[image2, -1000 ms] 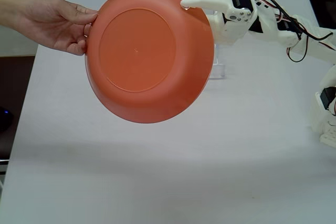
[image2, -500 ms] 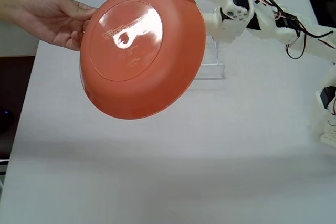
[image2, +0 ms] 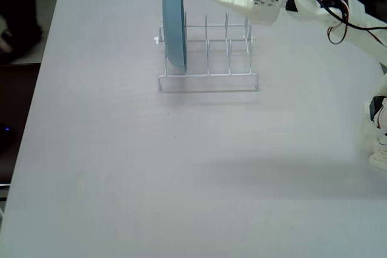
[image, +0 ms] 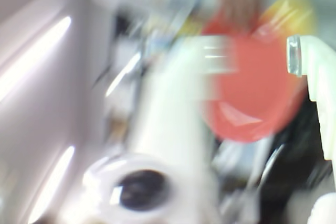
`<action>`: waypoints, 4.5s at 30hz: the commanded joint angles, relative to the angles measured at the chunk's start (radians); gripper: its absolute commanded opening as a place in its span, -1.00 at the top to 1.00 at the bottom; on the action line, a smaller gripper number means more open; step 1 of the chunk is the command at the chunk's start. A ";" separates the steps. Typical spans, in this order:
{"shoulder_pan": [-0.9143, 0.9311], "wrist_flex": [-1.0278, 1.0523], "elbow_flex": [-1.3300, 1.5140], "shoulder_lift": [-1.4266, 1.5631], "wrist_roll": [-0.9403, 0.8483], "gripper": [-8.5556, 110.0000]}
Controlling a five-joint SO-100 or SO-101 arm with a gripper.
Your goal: Would you please take all the plates for me?
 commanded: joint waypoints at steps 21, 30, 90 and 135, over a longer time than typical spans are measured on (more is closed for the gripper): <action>0.264 0.370 -0.807 -0.698 -0.117 0.26; 0.259 0.305 -0.816 -0.769 -0.091 0.28; 0.219 -0.083 -0.638 -0.190 -0.305 0.87; -0.422 -0.407 -0.403 -0.172 0.064 0.87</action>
